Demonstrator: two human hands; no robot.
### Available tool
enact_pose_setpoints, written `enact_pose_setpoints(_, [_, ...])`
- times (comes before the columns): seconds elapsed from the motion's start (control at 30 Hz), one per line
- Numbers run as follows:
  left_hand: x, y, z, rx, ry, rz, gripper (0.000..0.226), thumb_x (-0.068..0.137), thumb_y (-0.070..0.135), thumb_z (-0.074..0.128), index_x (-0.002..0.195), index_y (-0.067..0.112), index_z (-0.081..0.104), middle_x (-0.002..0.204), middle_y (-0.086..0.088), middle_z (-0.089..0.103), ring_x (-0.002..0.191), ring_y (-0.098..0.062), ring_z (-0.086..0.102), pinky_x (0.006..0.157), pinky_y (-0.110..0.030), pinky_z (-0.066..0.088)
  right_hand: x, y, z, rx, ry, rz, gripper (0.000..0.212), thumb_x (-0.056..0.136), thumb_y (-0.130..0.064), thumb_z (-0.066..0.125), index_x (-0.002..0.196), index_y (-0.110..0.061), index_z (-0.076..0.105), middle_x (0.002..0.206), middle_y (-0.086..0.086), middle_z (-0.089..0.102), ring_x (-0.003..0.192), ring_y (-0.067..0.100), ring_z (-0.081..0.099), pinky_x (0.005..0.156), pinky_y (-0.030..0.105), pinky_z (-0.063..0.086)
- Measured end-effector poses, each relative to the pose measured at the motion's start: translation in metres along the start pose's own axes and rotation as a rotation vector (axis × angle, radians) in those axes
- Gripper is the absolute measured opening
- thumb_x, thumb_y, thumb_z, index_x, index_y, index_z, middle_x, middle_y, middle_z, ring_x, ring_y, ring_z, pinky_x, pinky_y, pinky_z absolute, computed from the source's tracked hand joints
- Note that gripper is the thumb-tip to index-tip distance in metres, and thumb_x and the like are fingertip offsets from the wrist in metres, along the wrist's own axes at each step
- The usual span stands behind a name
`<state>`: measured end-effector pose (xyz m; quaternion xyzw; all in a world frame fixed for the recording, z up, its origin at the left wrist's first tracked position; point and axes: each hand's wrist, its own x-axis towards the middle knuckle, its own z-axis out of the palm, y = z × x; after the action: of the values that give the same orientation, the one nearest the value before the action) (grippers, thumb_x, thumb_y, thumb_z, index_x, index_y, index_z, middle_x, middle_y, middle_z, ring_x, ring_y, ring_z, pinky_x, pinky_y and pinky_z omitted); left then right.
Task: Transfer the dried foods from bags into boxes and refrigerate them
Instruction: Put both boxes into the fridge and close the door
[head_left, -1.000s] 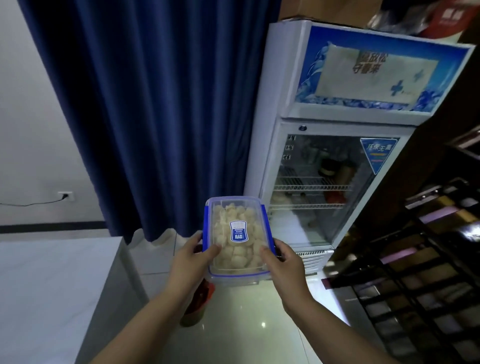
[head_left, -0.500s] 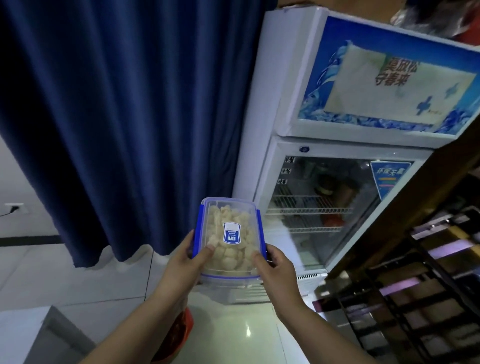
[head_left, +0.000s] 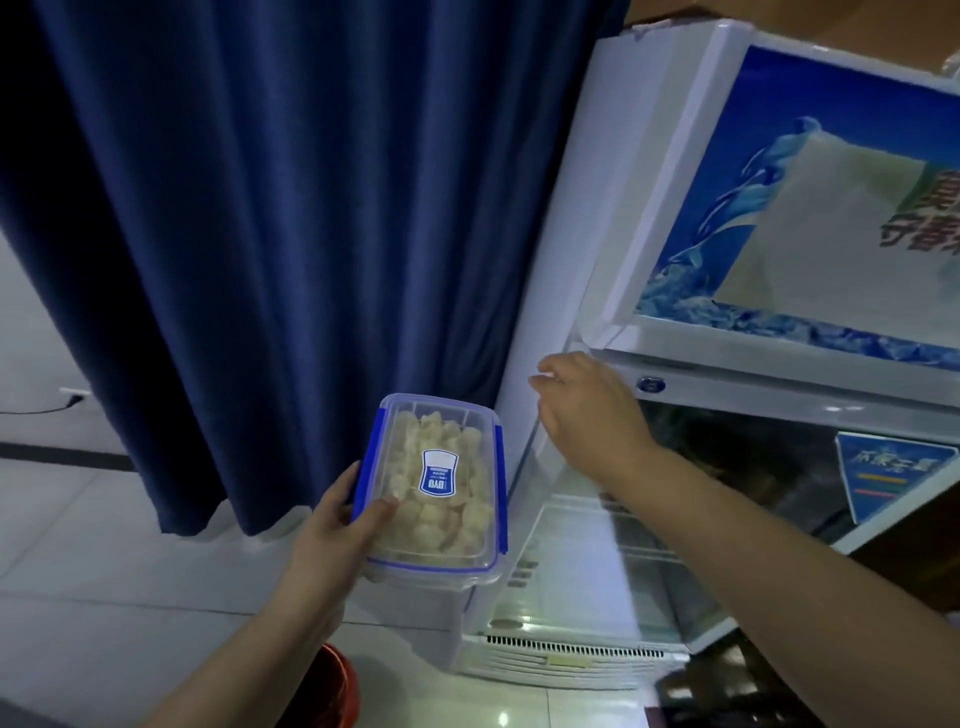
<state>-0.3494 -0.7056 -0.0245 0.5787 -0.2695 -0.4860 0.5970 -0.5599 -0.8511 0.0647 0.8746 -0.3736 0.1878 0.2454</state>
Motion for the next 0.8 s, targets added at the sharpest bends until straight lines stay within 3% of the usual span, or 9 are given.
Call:
enact_pose_setpoints(0.1, [0.002,-0.001,0.004,-0.013,0.023,-0.011,0.042,0.087,0.016,0.062,0.125,0.03,0.049,0.106,-0.004,0.066,0.09,-0.026,0.067,0.069,-0.044,0.055,0.022,0.015,0.01,-0.275,-0.203,-0.2,0.019,0.042,-0.002,0.077,0.055,-0.008,0.064,0.061,0.007,0.059,0.062,0.026,0.058,0.071,0.032,0.054])
enact_pose_setpoints(0.17, [0.001,-0.003,0.003,-0.023,0.032,-0.014,0.042,0.088,0.016,0.061,0.126,0.031,0.049,0.107,-0.005,0.067,0.087,-0.026,0.068,0.062,-0.04,0.055,0.028,0.018,0.015,-0.429,-0.336,-0.278,0.017,0.038,-0.004,0.076,0.046,-0.01,0.062,0.054,0.005,0.056,0.059,0.024,0.056,0.073,0.033,0.054])
enact_pose_setpoints(0.27, [-0.002,-0.006,-0.002,-0.029,0.042,-0.03,0.04,0.087,0.016,0.061,0.123,0.032,0.051,0.109,-0.006,0.068,0.089,-0.027,0.069,0.066,-0.039,0.054,0.029,0.017,0.019,-0.556,-0.435,-0.299,0.014,0.039,-0.016,0.077,0.045,-0.014,0.064,0.057,0.004,0.059,0.063,0.023,0.056,0.069,0.033,0.051])
enact_pose_setpoints(0.4, [-0.011,-0.003,-0.008,-0.002,0.046,-0.032,0.041,0.088,0.017,0.06,0.124,0.03,0.049,0.106,-0.007,0.067,0.089,-0.026,0.068,0.068,-0.038,0.054,0.029,0.013,0.018,-0.567,-0.473,-0.26,0.017,0.037,-0.017,0.078,0.043,-0.016,0.062,0.055,0.002,0.057,0.061,0.021,0.056,0.068,0.03,0.051])
enact_pose_setpoints(0.53, [-0.022,0.001,-0.015,0.005,0.017,-0.032,0.029,0.089,0.013,0.059,0.098,0.04,0.053,0.095,0.0,0.067,0.082,-0.02,0.067,0.061,-0.032,0.052,0.021,0.005,0.009,-0.511,-0.452,-0.234,0.022,0.032,-0.01,0.079,0.042,-0.013,0.06,0.055,0.005,0.056,0.06,0.023,0.056,0.068,0.032,0.048])
enact_pose_setpoints(0.63, [-0.029,0.002,-0.022,0.041,-0.005,-0.021,0.033,0.088,0.011,0.06,0.087,0.044,0.056,0.089,0.001,0.07,0.082,-0.021,0.068,0.065,-0.035,0.053,0.0,-0.005,-0.002,-0.488,-0.309,-0.278,0.02,0.041,-0.002,0.072,0.045,-0.014,0.056,0.055,0.003,0.053,0.059,0.022,0.054,0.068,0.03,0.03])
enact_pose_setpoints(0.7, [-0.034,-0.001,-0.028,0.062,-0.024,-0.011,0.032,0.087,0.012,0.062,0.091,0.044,0.059,0.091,0.0,0.072,0.084,-0.022,0.068,0.073,-0.038,0.054,-0.02,-0.013,-0.012,-0.444,-0.213,-0.289,0.02,0.047,0.002,0.066,0.047,-0.014,0.054,0.056,0.003,0.051,0.059,0.022,0.053,0.066,0.03,0.028])
enact_pose_setpoints(0.8, [-0.042,-0.007,-0.032,0.075,-0.076,-0.024,0.039,0.086,0.015,0.063,0.121,0.03,0.055,0.098,0.003,0.067,0.085,-0.018,0.067,0.075,-0.039,0.054,-0.055,-0.028,-0.035,-0.387,-0.149,-0.246,0.018,0.058,0.002,0.061,0.052,-0.013,0.055,0.059,0.003,0.052,0.062,0.023,0.052,0.067,0.033,0.038])
